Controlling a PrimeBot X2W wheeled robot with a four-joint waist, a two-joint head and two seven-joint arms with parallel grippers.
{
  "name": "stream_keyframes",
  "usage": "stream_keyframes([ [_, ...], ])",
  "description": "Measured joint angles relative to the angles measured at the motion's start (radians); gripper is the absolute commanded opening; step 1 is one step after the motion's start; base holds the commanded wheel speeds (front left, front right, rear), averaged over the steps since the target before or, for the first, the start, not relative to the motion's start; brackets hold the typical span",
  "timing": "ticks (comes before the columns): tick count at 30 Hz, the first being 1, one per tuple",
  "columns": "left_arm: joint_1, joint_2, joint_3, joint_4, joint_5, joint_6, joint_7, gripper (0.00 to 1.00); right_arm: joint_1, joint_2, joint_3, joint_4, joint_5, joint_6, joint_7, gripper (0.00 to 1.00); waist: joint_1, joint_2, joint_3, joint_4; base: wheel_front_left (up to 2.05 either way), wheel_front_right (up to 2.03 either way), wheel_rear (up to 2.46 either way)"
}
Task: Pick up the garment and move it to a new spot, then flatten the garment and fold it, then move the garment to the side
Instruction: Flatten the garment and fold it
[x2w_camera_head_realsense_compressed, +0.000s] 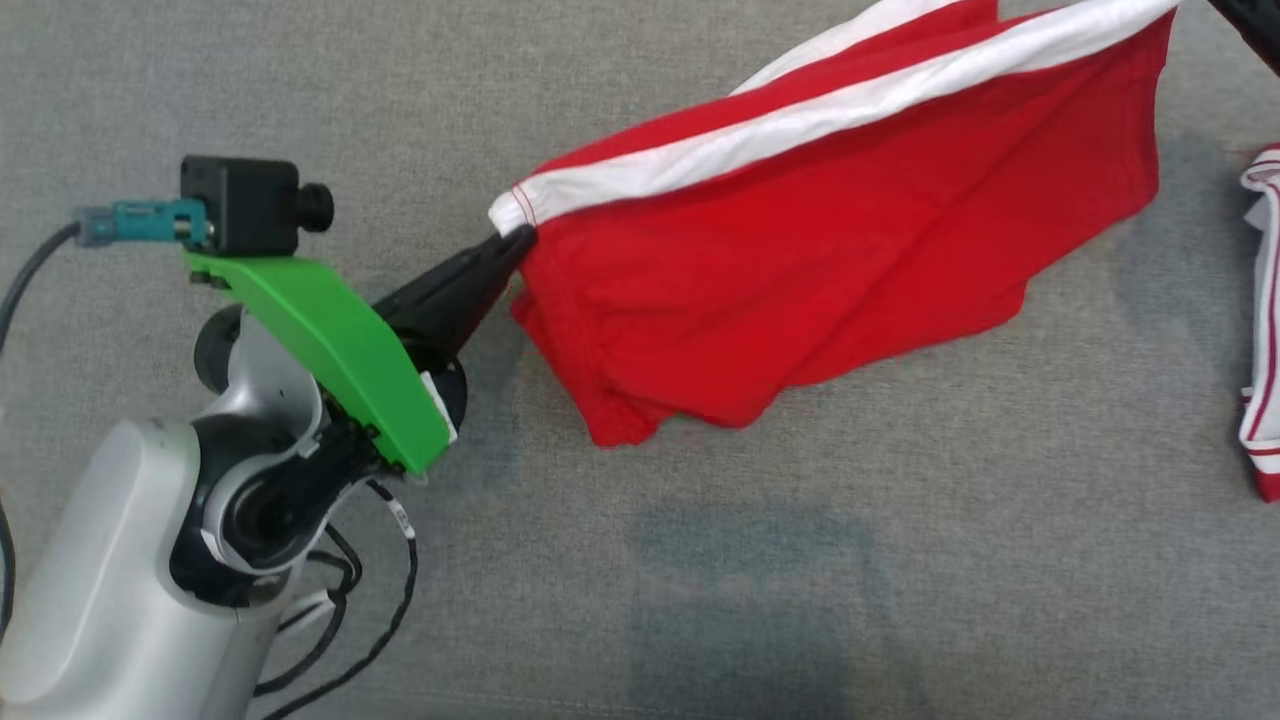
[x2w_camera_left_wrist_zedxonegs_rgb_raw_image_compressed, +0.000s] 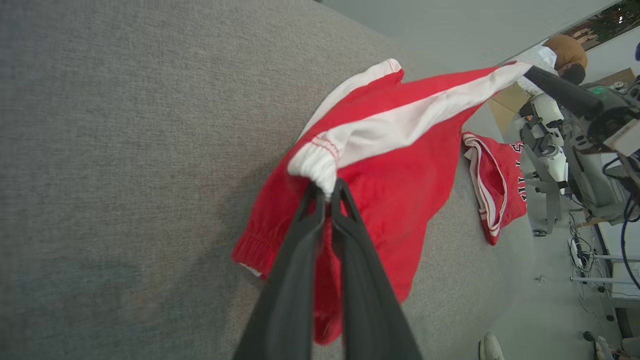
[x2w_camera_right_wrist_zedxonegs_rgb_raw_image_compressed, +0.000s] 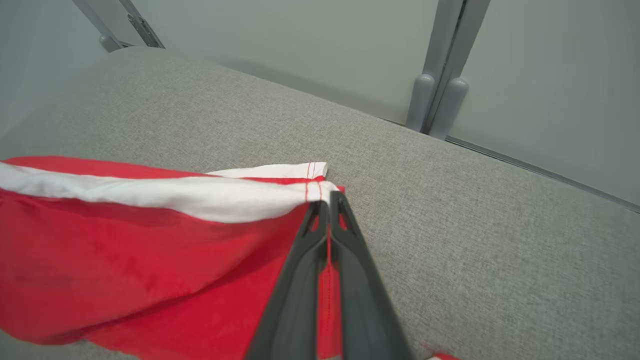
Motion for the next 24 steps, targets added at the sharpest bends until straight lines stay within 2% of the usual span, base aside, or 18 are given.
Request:
stream_keyframes([
  [6, -0.079, -0.029, 0.029, 0.045, 0.020, 0.000, 0.000, 0.00, -0.096, 0.026, 0.029, 0.014, -0.050, 0.025, 0.032, 0.00, 0.0000, 0.0000, 0.091, 0.040, 0.00, 0.00, 0.00],
  [13, -0.124, -0.086, 0.025, 0.115, 0.020, 0.000, 0.000, 0.00, -0.160, 0.064, 0.056, 0.090, -0.108, 0.047, 0.034, 0.00, 0.0003, 0.0000, 0.178, 0.068, 0.00, 0.00, 0.00],
  [24, -0.147, -0.135, -0.005, 0.176, 0.020, 0.001, -0.002, 0.00, -0.211, 0.100, 0.086, 0.205, -0.173, 0.071, 0.013, 0.00, 0.0002, 0.0000, 0.207, 0.101, 0.00, 0.00, 0.00],
])
